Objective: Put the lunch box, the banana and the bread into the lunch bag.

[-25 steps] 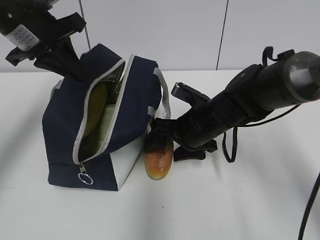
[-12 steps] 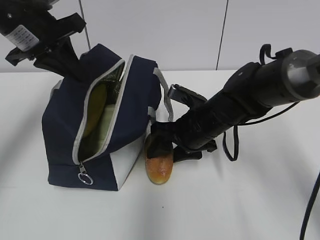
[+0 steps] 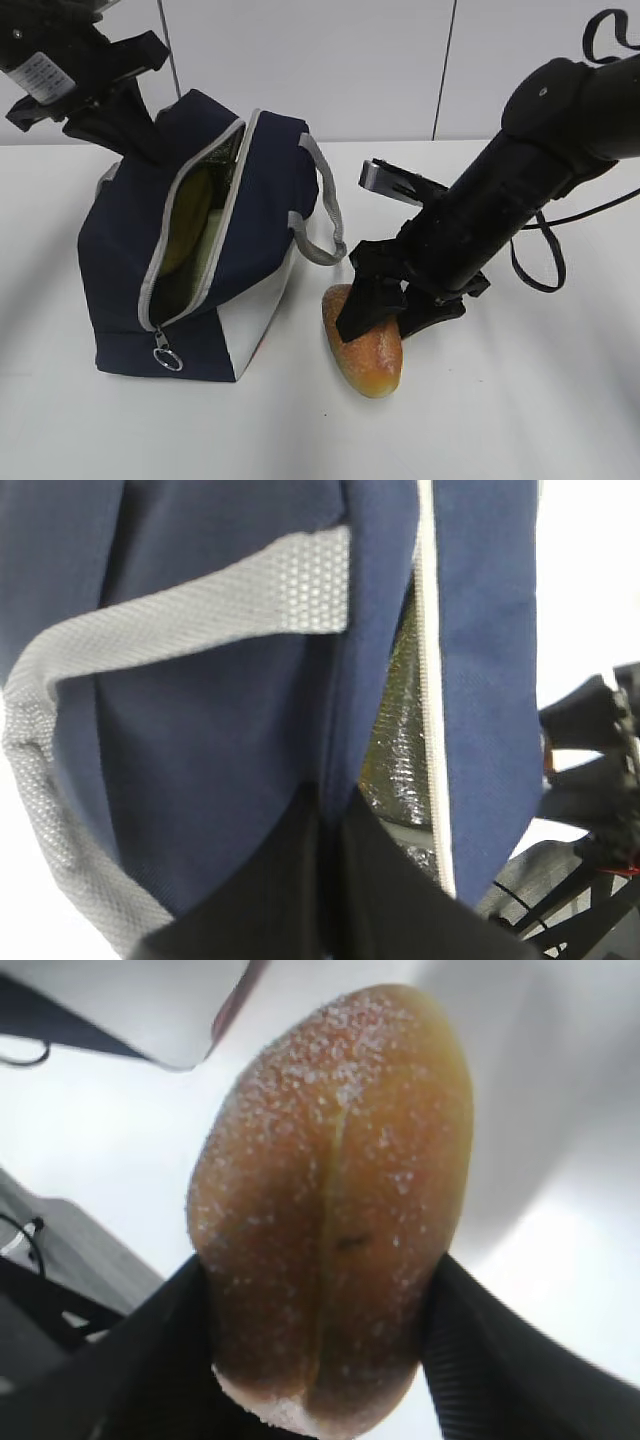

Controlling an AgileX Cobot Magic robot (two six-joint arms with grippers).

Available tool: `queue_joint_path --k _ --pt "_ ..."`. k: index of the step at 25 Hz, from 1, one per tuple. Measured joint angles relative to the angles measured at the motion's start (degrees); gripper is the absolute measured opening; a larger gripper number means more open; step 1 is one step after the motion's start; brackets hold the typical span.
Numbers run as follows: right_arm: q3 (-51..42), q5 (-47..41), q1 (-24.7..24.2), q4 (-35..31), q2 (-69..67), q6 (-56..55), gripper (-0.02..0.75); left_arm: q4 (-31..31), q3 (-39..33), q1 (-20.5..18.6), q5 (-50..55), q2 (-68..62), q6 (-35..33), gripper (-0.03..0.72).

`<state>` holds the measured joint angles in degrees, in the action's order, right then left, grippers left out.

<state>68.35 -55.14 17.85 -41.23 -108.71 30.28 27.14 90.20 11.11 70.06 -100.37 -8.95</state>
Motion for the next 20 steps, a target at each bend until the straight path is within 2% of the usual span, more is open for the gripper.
queue_joint_path --k 4,7,11,14,20 --pt "0.0 -5.8 0.0 -0.8 4.0 -0.2 0.438 -0.1 0.0 0.0 0.0 0.0 0.0 -0.003" --pt "0.0 -8.3 0.0 -4.7 8.3 -0.3 0.438 -0.1 0.0 0.0 0.0 0.0 0.0 -0.003" --pt "1.3 -9.3 0.0 -16.2 11.7 3.5 0.438 -0.1 0.0 0.0 0.0 0.0 0.0 -0.003" --pt "2.6 -6.1 0.7 -25.6 11.6 8.4 0.438 -0.3 0.0 0.0 0.0 0.0 0.0 -0.003" --pt "6.8 -2.2 1.7 -36.0 5.3 10.6 0.438 -0.3 0.0 0.0 0.1 0.0 0.0 -0.003"
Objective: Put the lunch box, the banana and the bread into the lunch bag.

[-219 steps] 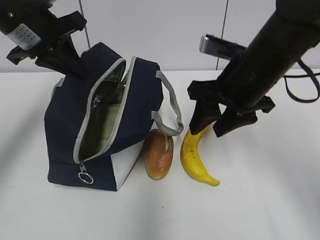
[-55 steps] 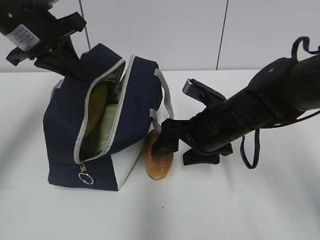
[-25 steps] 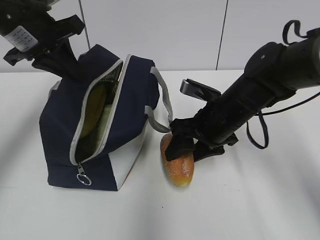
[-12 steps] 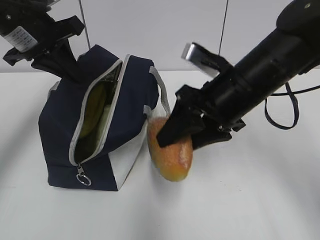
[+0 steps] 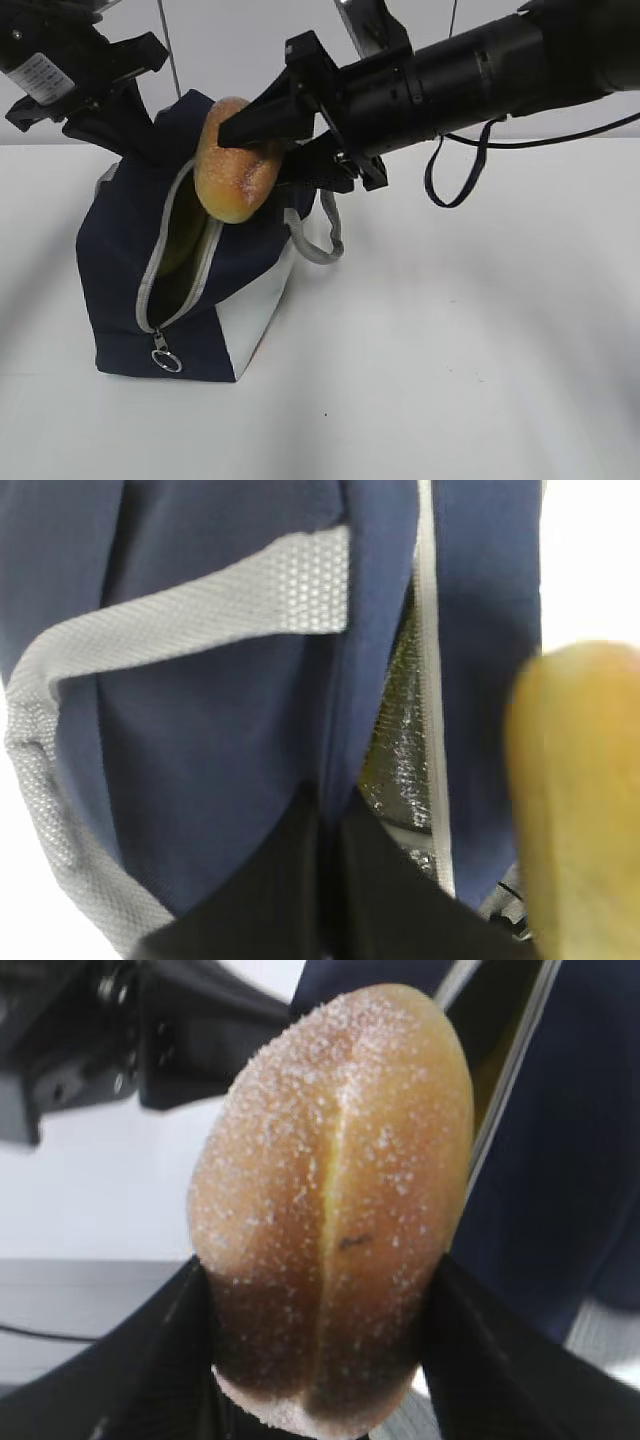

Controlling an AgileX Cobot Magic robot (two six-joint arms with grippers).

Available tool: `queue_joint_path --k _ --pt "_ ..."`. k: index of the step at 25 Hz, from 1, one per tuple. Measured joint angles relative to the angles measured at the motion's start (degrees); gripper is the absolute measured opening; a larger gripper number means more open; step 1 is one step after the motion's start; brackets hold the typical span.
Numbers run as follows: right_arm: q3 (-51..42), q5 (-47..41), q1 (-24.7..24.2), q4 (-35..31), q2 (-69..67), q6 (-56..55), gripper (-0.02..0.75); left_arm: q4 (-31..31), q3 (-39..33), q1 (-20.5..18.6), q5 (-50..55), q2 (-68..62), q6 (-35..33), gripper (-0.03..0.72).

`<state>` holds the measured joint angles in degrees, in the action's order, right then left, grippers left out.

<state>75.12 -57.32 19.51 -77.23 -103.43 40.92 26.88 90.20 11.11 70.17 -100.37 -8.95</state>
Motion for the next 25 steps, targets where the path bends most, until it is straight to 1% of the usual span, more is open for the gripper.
queue_joint_path --k 5,10,14,16,17,19,20,21,25 --pt "6.3 2.1 0.1 -2.9 -7.4 0.1 0.438 0.0 0.0 0.0 0.0 0.0 0.0 -0.003" --pt "12.0 3.1 0.1 -3.5 -14.1 -1.7 0.438 0.0 0.0 0.0 0.0 0.0 0.0 -0.003" --pt "13.6 3.2 0.1 -3.2 -17.5 -3.9 0.44 0.0 0.0 0.0 0.0 0.0 0.0 -0.003" --pt "13.7 3.3 0.1 -2.7 -18.5 -4.1 0.471 0.0 0.0 0.0 0.0 0.0 0.0 -0.003" --pt "13.9 3.3 0.1 -2.5 -18.6 -4.1 0.505 0.0 0.0 0.0 0.0 0.0 0.0 -0.003" --pt "14.3 3.0 0.1 -2.2 -18.8 -4.1 0.599 0.0 0.0 0.0 0.0 0.0 0.0 -0.003" --pt "14.6 2.9 0.1 -2.2 -18.9 -4.1 0.624 0.0 0.0 0.0 0.0 0.0 0.0 -0.003" --pt "14.9 2.7 0.1 -2.2 -18.9 -4.1 0.637 0.0 0.0 0.0 0.0 0.0 0.0 -0.003" --pt "15.4 1.4 0.1 -1.3 -19.0 -3.9 0.648 0.0 0.0 0.0 0.1 0.0 0.0 -0.003"
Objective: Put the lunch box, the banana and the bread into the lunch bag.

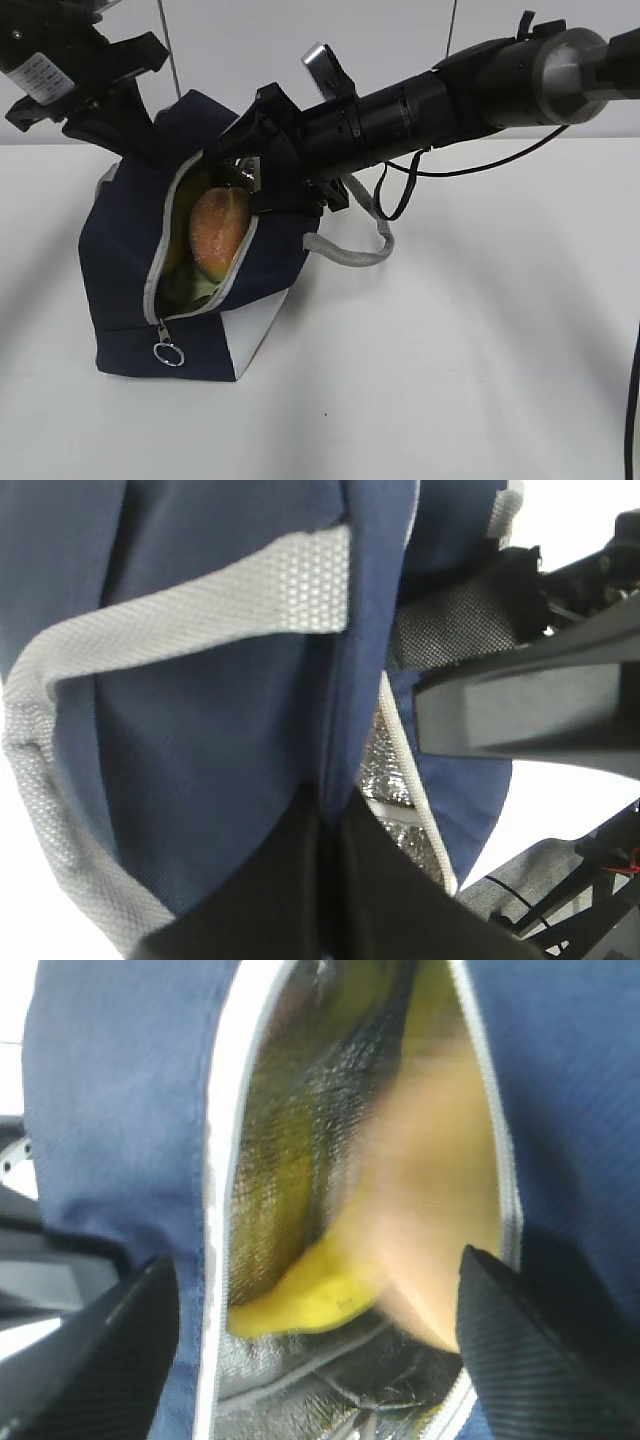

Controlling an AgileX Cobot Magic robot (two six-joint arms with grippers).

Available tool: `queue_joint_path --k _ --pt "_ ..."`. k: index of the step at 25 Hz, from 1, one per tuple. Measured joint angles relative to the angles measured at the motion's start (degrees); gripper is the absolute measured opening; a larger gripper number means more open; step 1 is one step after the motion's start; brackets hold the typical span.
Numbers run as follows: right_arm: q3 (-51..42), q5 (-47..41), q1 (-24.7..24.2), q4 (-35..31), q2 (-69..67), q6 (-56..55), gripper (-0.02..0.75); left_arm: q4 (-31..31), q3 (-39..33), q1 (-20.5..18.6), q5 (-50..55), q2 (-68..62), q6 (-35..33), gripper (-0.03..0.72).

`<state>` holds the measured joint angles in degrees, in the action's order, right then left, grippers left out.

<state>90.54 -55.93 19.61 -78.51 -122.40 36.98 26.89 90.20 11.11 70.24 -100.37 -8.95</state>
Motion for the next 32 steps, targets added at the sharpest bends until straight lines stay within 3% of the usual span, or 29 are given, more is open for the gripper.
queue_joint_path --k 9,15,19,25,32 --pt "2.9 -11.1 -4.1 4.9 0.0 0.1 0.627 0.0 0.0 0.0 0.0 0.0 0.0 -0.003" --pt "5.9 -11.7 -7.5 7.4 1.2 -0.5 0.582 0.0 0.0 0.0 0.0 0.0 0.0 -0.003" --pt "5.9 -12.2 -8.8 13.7 3.2 -2.1 0.571 0.0 0.0 0.0 0.0 0.0 0.0 -0.003" --pt "5.9 -12.7 -8.5 24.8 3.6 -4.8 0.57 0.0 0.0 0.0 0.0 0.0 0.0 -0.003" --pt "5.9 -12.8 -4.1 25.6 1.7 -5.3 0.552 0.0 0.0 0.0 0.0 0.0 0.0 -0.003"
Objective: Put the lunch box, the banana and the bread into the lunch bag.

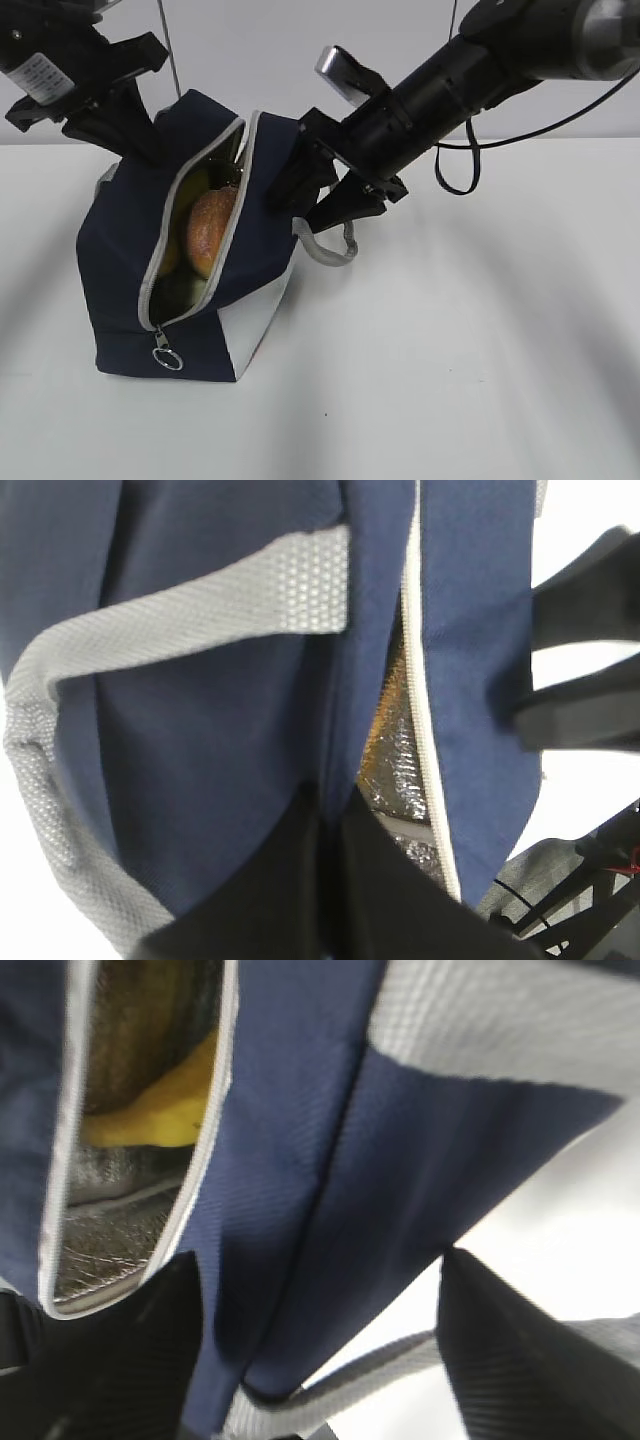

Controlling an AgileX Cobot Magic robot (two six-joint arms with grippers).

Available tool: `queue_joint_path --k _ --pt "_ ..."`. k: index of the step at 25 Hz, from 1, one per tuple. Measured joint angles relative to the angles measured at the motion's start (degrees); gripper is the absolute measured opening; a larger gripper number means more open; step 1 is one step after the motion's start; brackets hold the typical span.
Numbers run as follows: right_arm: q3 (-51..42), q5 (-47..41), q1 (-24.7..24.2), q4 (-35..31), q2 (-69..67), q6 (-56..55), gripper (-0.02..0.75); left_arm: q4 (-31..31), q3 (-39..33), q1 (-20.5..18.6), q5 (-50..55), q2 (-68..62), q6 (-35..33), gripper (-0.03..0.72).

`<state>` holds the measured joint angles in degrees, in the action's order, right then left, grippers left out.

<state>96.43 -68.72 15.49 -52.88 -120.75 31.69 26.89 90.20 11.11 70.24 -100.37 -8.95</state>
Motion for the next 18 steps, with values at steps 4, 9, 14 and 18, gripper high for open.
queue_joint_path --k 4,9,14,18 --pt "0.0 0.4 1.3 0.1 -0.8 -0.1 0.278 -0.1 0.0 0.0 0.0 0.0 0.0 -0.003" --pt "0.0 0.6 1.4 0.1 -0.8 -0.4 0.005 -0.1 0.0 0.0 0.0 0.0 0.0 -0.003" --pt "0.0 0.6 1.4 4.1 2.0 -4.1 -0.005 0.0 0.0 2.9 -1.3 0.0 0.0 -0.003" --pt "0.0 -0.3 1.4 10.4 6.0 -8.2 -0.006 0.4 0.0 7.8 -4.9 0.0 0.0 -0.003"
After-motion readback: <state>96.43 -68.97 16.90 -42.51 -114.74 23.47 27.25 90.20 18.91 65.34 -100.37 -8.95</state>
